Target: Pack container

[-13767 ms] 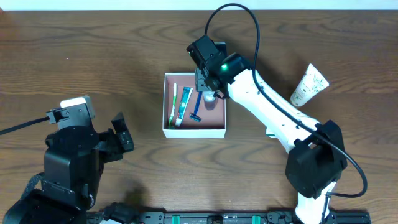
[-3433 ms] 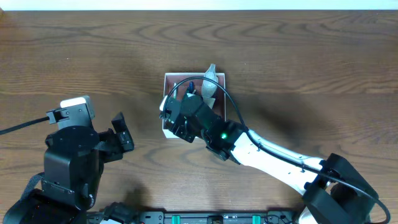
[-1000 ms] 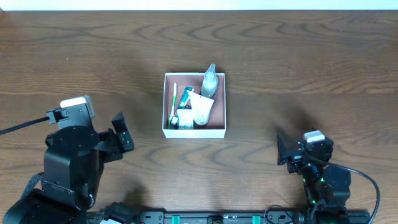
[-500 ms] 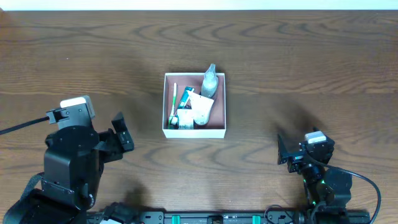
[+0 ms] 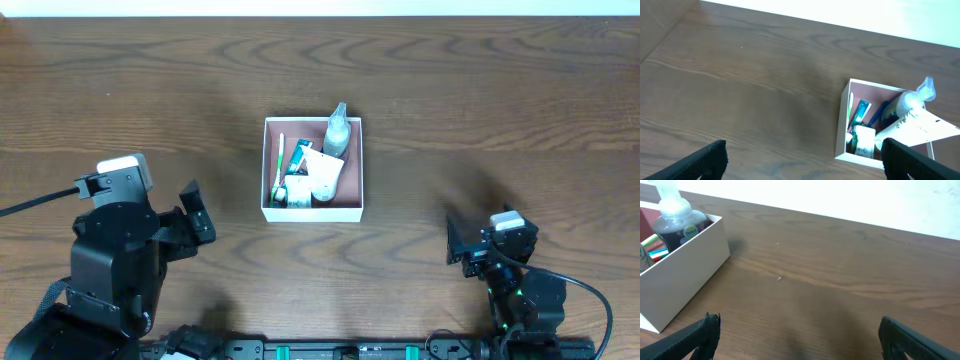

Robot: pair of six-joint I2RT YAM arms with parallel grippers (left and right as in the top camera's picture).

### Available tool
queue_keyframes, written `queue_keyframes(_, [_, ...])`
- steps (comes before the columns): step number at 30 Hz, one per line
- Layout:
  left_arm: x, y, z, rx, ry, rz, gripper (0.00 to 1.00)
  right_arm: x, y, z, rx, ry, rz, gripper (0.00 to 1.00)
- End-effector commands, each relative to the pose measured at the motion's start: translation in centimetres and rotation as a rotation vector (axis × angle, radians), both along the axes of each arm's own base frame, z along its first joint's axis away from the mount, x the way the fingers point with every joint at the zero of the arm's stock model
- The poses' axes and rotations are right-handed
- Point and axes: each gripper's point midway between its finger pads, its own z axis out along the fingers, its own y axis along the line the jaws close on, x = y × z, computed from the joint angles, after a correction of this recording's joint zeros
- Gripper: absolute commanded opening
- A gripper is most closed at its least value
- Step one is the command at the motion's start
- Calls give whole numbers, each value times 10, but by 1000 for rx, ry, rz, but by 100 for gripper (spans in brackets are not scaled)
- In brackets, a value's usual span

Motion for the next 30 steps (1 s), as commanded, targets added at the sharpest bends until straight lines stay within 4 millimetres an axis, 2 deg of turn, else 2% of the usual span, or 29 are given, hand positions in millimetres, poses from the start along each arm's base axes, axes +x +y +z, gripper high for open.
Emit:
queue_keyframes(1, [-1,3,2,11,-4,12,98,0,0,-1,13,0,-1,99])
queue_keyframes(6, [-3,5,-2,19,15,14,98,0,0,-1,13,0,-1,99])
queue_keyframes(8, [-4,12,-5,44,24,32,98,0,0,-1,13,0,-1,99])
queue_keyframes(12, [-3,21,-29,-24,45,84,98,0,0,-1,13,0,-1,99])
queue_keyframes(14, [2,25,-44,-70,18,100,98,0,0,-1,13,0,-1,99])
queue_keyframes(18, [10,19,-78,-90,-76,1,98,0,0,-1,13,0,-1,99])
queue_keyframes(24, [0,22,-144,-92,-118,15,98,0,0,-1,13,0,-1,99])
queue_keyframes(30, [-7,13,-204,-125,-94,-27,98,0,0,-1,13,0,-1,99])
